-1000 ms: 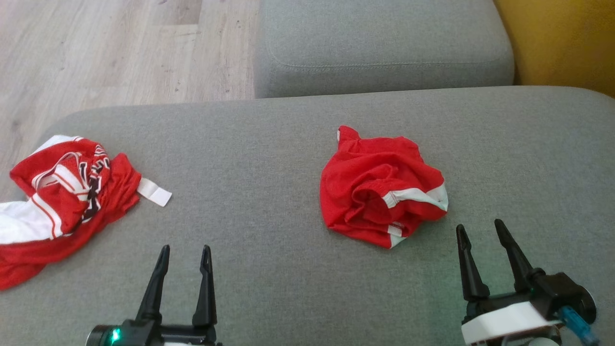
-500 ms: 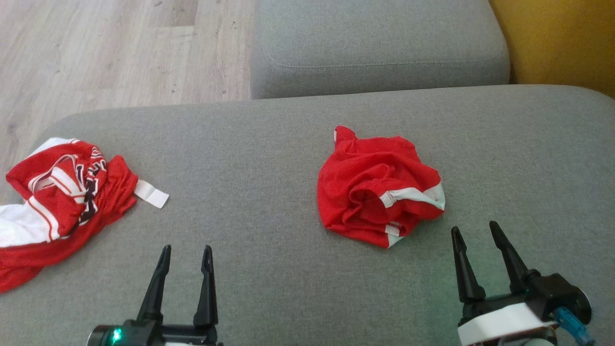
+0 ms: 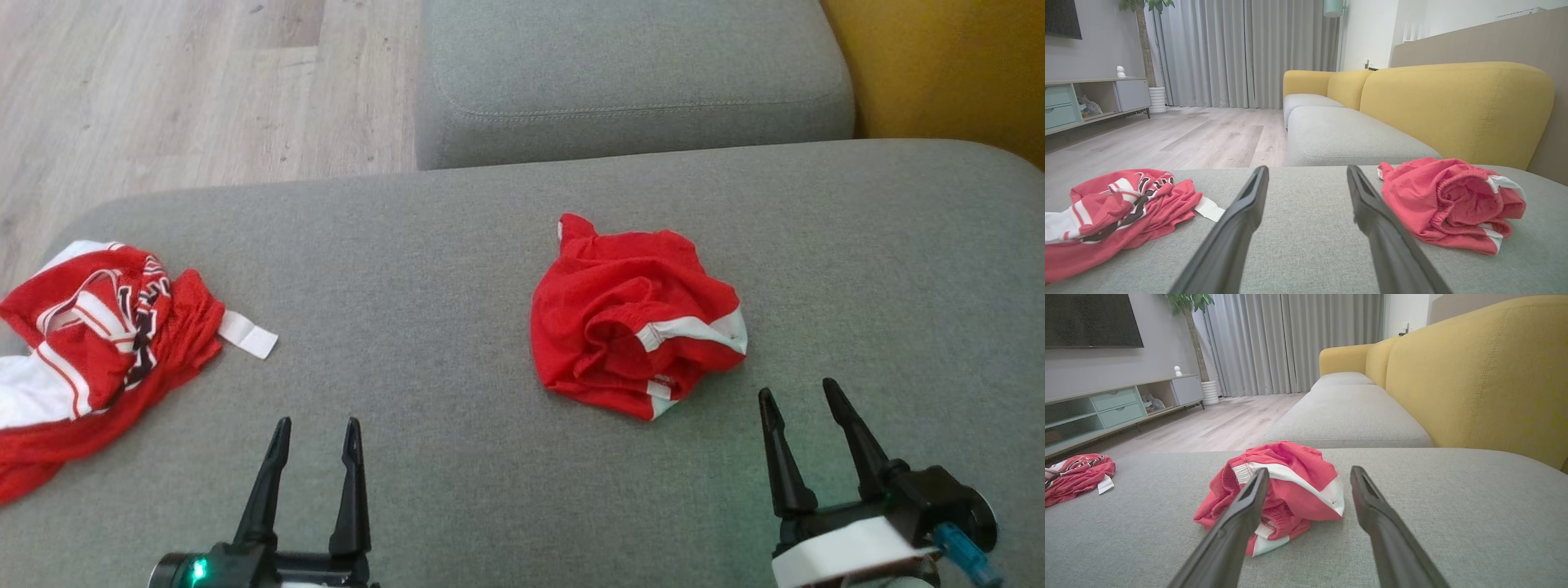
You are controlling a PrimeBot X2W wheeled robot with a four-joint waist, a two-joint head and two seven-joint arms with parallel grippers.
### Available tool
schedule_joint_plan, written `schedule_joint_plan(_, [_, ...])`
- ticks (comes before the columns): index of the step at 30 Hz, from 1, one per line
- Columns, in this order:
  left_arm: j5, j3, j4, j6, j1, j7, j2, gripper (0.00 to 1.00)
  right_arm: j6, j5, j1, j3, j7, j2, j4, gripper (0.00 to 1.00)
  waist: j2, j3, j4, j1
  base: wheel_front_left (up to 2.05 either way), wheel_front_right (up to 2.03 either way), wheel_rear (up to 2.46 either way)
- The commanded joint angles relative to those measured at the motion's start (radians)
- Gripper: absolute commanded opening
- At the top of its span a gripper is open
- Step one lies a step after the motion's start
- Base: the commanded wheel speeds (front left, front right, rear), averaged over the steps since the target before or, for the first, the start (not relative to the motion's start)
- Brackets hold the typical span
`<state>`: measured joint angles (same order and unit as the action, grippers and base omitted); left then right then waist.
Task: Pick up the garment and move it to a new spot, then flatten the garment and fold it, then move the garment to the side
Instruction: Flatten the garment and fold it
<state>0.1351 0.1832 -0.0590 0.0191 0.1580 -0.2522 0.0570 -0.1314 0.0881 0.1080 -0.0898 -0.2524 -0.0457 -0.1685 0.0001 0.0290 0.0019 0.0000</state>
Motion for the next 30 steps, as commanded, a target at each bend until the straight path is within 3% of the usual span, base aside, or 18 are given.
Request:
schedule_joint_plan(1, [-0.005,-0.028,0.028,0.006,-0.034,-0.010,-0.007,1.00,0.001,0.000,-0.031,-0.027,-0.009,-0.004,0.028,1.00,-0.0001,0.000,-0.002,0.0000,0.00,0.00,0.00])
schedule_joint_plan(8, [0.000,-0.013,0.016,-0.006,-0.035,-0.010,-0.007,1.00,0.001,0.001,-0.031,-0.037,-0.009,-0.004,0.026,1.00,-0.0001,-0.004,-0.018,0.0000,0.00,0.00,0.00])
schedule_joint_plan(13, [0.064,0.043,-0.039,-0.059,-0.060,-0.010,-0.007,1.00,0.001,-0.002,-0.034,-0.049,-0.009,-0.004,0.027,1.00,-0.0001,-0.017,-0.055,0.0000,0.00,0.00,0.00])
schedule_joint_plan(20, [0.226,0.193,-0.202,-0.116,-0.190,-0.010,-0.007,1.00,0.001,-0.004,-0.052,-0.079,-0.009,-0.004,0.036,1.00,-0.0001,-0.065,-0.135,0.0000,0.00,0.00,0.00])
schedule_joint_plan(30, [0.456,0.415,-0.367,-0.145,-0.425,0.044,-0.007,1.00,0.001,0.008,-0.095,-0.127,-0.009,-0.004,0.046,1.00,-0.0001,-0.147,-0.267,0.0000,0.00,0.00,0.00])
